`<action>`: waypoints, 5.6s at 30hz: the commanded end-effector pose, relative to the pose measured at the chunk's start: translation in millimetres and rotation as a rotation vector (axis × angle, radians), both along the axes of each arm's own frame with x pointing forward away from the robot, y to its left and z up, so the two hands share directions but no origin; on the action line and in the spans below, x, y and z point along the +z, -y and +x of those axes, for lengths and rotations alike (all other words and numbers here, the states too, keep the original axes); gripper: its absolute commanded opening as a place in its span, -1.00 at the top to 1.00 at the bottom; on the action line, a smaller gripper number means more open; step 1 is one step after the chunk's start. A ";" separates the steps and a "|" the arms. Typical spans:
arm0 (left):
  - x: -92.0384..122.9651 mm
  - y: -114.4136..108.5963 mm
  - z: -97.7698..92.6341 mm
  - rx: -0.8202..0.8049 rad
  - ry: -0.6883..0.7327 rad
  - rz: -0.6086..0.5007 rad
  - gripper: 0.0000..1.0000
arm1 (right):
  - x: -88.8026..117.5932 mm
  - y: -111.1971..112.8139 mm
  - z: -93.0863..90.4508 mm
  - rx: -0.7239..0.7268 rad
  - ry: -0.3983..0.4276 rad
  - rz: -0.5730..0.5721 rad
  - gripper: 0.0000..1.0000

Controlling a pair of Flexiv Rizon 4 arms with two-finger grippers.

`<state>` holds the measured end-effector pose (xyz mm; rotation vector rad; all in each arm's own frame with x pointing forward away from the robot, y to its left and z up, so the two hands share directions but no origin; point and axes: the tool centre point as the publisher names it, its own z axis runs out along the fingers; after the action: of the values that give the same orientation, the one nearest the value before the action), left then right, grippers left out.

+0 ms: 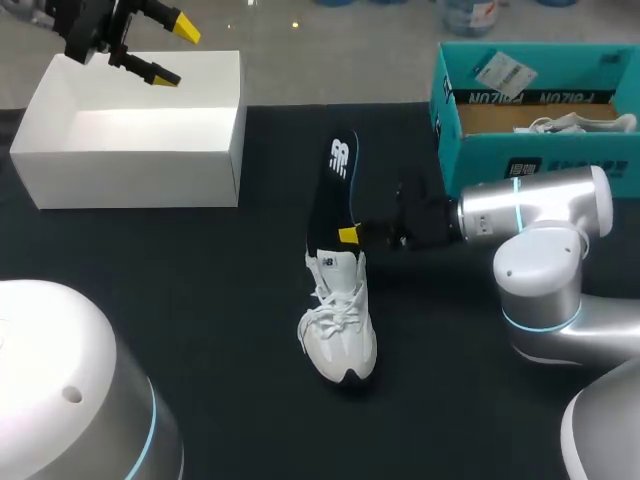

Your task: Take the shoe out of the shoebox, open the shoe tongue, remove and reinsert the insole, then place the shoe into the shoebox

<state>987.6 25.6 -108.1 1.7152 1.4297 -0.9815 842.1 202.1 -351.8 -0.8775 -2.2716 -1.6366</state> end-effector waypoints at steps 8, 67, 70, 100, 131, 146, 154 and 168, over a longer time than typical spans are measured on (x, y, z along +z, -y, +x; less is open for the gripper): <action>0.2 -0.5 -0.1 -0.001 0.001 0.003 -1.00 | -14.4 -8.3 -15.4 0.026 -0.060 -0.038 1.00; 0.2 -0.5 -0.1 -0.001 0.001 0.003 -1.00 | -14.6 5.4 -37.6 0.086 -0.033 -0.004 1.00; 0.2 -0.5 -0.1 -0.001 0.001 0.003 -1.00 | -13.4 3.9 -34.4 0.089 -0.031 0.002 1.00; 0.2 -0.5 -0.1 -0.001 0.001 0.003 -1.00 | 25.7 1.1 13.4 0.134 0.041 -0.080 1.00; 0.2 -0.5 -0.1 -0.001 0.001 0.003 -1.00 | 8.3 -2.7 -19.8 0.130 -0.028 -0.058 0.10; 0.2 -0.5 -0.1 -0.001 0.001 0.003 -1.00 | 20.0 -4.9 5.8 0.164 0.009 -0.057 1.00; 0.2 -0.5 -0.1 -0.001 0.001 0.003 -1.00 | 2.5 -6.1 -1.8 0.219 -0.093 0.011 1.00; 0.2 -0.5 -0.1 -0.001 0.001 0.003 -1.00 | -3.5 -6.2 -16.6 0.247 -0.170 -0.008 0.15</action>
<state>987.6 25.6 -108.1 1.7154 1.4297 -0.9814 827.0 207.4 -358.6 -0.6642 -2.1540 -1.3893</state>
